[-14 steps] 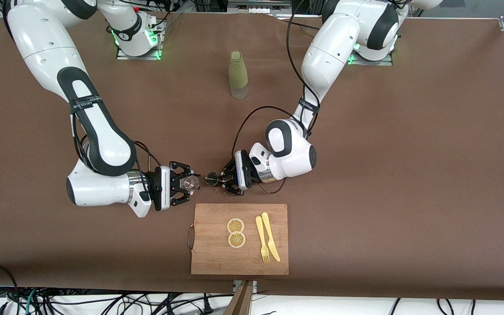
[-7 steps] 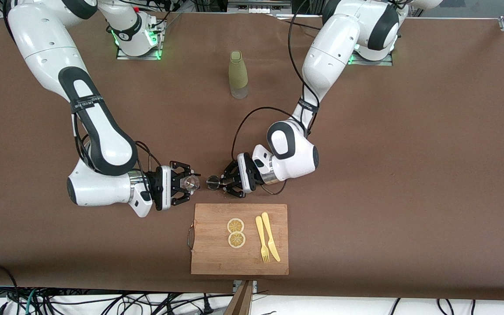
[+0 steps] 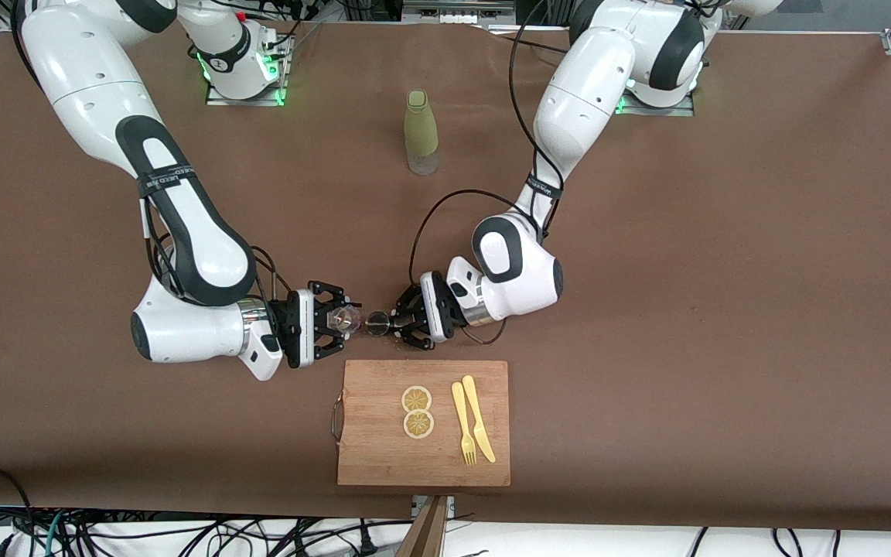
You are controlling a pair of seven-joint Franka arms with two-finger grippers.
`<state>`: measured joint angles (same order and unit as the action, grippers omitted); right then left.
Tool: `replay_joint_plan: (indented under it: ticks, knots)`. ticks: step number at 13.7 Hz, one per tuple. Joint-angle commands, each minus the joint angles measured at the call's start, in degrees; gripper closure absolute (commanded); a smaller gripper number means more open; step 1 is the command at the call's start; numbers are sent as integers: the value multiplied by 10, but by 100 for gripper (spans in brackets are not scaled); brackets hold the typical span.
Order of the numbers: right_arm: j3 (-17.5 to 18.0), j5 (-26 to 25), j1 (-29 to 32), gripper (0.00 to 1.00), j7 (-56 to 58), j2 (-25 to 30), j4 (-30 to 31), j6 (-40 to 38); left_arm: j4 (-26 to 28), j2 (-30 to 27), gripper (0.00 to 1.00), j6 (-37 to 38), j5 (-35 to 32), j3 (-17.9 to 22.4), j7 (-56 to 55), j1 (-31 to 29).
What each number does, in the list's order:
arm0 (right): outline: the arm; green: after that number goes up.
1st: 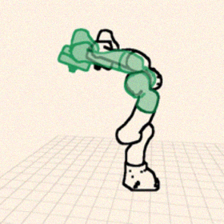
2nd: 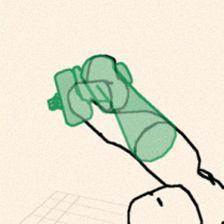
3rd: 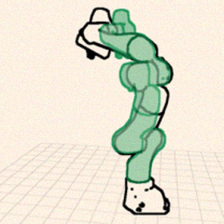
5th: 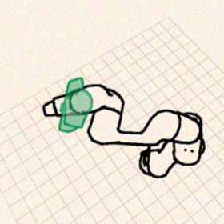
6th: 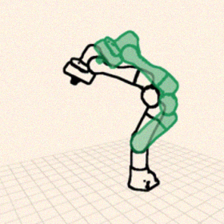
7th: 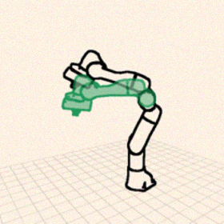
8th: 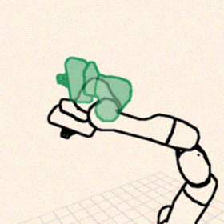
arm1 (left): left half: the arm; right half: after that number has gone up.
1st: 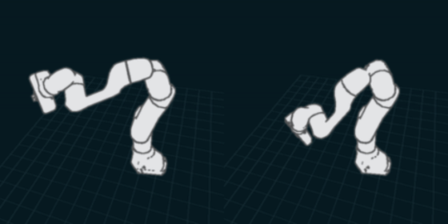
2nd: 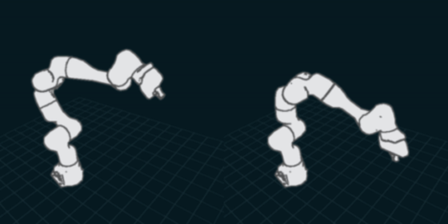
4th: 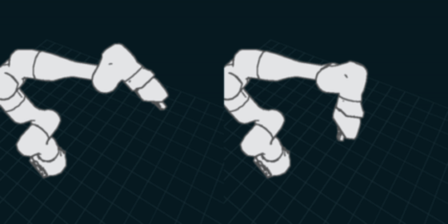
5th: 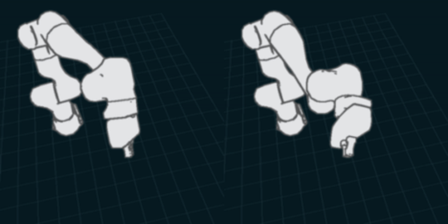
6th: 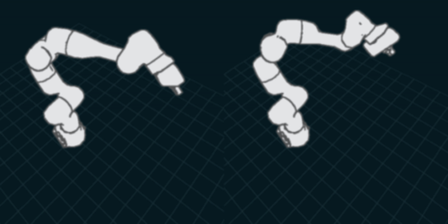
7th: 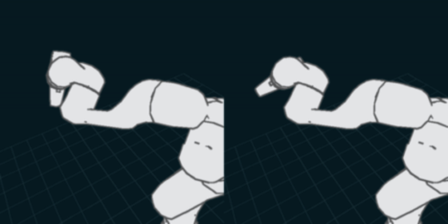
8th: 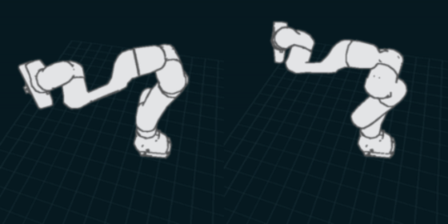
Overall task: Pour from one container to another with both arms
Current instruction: 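Tilt the glass cup with the right gripper, pouring into the jigger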
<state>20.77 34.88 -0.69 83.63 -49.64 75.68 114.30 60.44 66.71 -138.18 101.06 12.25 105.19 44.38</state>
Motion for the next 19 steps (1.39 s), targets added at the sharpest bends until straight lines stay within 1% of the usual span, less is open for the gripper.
replay_joint_plan:
  ticks: [1,3,8,15,17,19]
  knots:
    - [2,-22,-3,58,-20,5,3,3,-23,14,100,1,24,3,16,0]
    - [2,-42,-8,58,-36,5,3,3,-23,14,100,1,25,3,16,0]
    - [2,-46,-16,58,-37,3,3,11,-23,18,100,1,27,1,16,-1]
    - [1,-66,-22,58,-54,2,3,12,-23,18,100,2,28,1,15,0]
    - [2,-90,-25,58,-78,2,2,13,-23,18,100,2,28,1,16,-1]
    - [1,-93,-26,58,-81,2,3,19,-23,18,100,2,28,1,16,-1]
